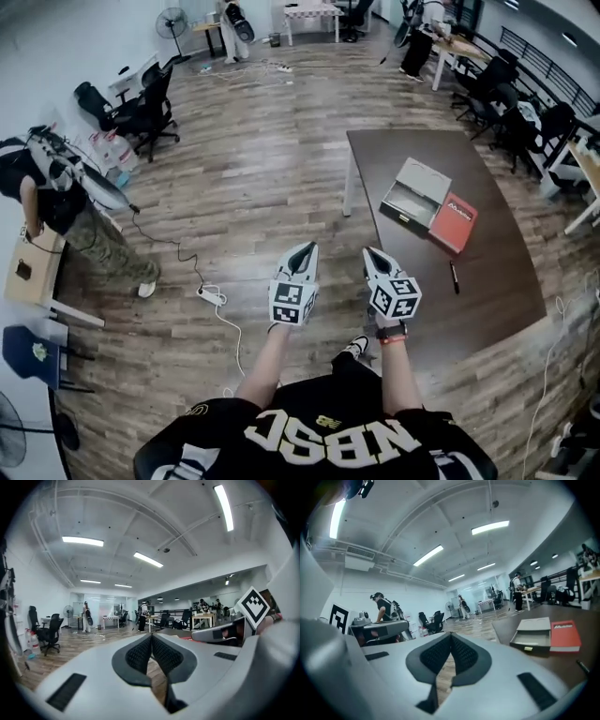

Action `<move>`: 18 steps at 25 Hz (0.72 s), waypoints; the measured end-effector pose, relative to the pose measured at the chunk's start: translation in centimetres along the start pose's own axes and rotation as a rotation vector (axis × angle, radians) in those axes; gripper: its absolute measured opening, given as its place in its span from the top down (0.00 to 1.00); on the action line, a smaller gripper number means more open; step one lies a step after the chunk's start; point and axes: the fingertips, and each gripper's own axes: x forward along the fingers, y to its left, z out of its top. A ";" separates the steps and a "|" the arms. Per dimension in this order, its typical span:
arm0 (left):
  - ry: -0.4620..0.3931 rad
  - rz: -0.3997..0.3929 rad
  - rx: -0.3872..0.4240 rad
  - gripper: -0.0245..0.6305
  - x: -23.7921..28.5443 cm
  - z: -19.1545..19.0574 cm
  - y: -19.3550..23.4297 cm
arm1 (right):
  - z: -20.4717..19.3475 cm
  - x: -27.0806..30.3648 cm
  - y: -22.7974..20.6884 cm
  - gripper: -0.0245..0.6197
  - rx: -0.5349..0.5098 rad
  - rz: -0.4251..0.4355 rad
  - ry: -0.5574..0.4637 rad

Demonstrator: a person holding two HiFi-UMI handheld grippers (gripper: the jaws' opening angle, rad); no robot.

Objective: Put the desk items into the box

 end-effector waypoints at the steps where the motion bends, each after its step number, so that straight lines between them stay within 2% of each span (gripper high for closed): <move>1: -0.003 -0.031 0.008 0.94 2.6 0.8 -1.2 | 1.3 0.0 -2.2 0.95 0.005 -0.023 -0.018; 5: 0.005 -0.168 0.028 0.94 12.0 2.8 -6.6 | 5.7 -1.1 -10.4 0.95 0.030 -0.125 -0.081; 8: 0.028 -0.278 0.027 0.94 18.0 2.7 -11.2 | 7.3 -2.7 -16.3 0.95 0.050 -0.215 -0.105; 14: 0.087 -0.543 0.053 0.94 25.8 0.5 -23.4 | 5.6 -9.6 -27.0 0.95 0.159 -0.438 -0.136; 18: 0.130 -0.713 0.070 0.94 28.9 -1.4 -30.1 | 4.2 -13.8 -31.8 0.95 0.225 -0.574 -0.158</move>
